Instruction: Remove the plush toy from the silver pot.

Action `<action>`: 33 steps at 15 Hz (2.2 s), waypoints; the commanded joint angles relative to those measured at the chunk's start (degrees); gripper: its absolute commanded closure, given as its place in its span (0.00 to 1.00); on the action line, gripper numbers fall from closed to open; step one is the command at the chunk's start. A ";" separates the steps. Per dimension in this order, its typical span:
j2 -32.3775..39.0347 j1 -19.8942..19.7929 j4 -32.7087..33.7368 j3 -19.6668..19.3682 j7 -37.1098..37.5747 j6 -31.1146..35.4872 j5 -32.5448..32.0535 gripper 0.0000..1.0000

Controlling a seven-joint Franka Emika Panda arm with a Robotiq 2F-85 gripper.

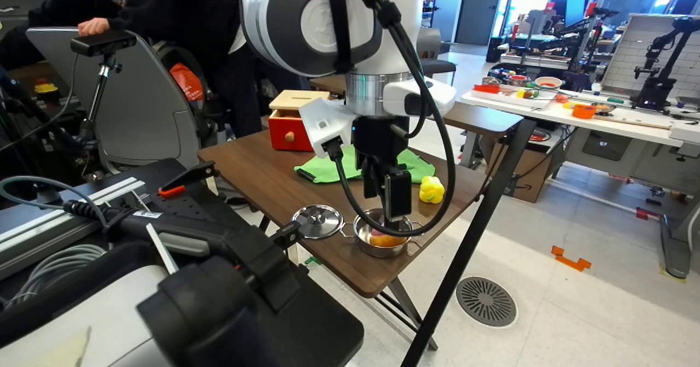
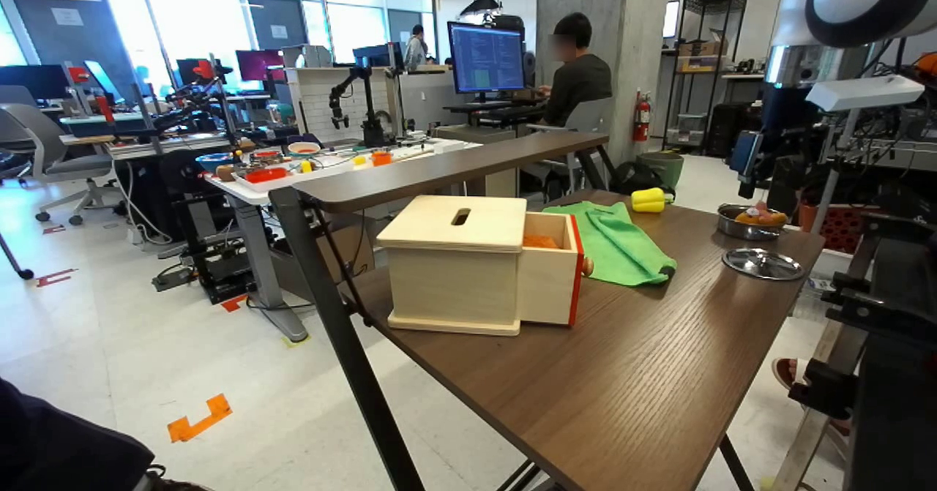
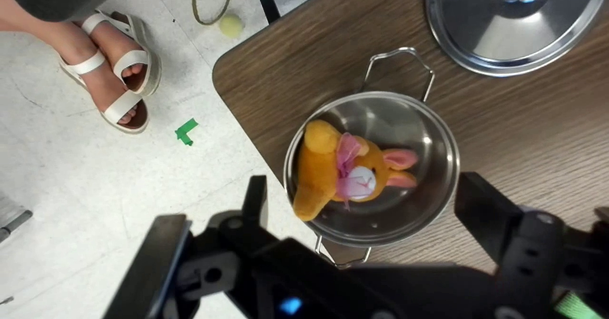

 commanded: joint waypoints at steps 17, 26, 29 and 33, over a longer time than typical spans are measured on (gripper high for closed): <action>7.73 -1.63 5.46 2.73 -1.66 0.95 7.18 0.57; 6.16 -1.24 4.19 1.89 -1.30 1.37 6.94 0.97; 3.17 -0.25 1.85 1.27 -0.84 1.62 6.54 0.98; -2.37 1.28 -1.96 1.43 -0.52 2.75 6.35 0.98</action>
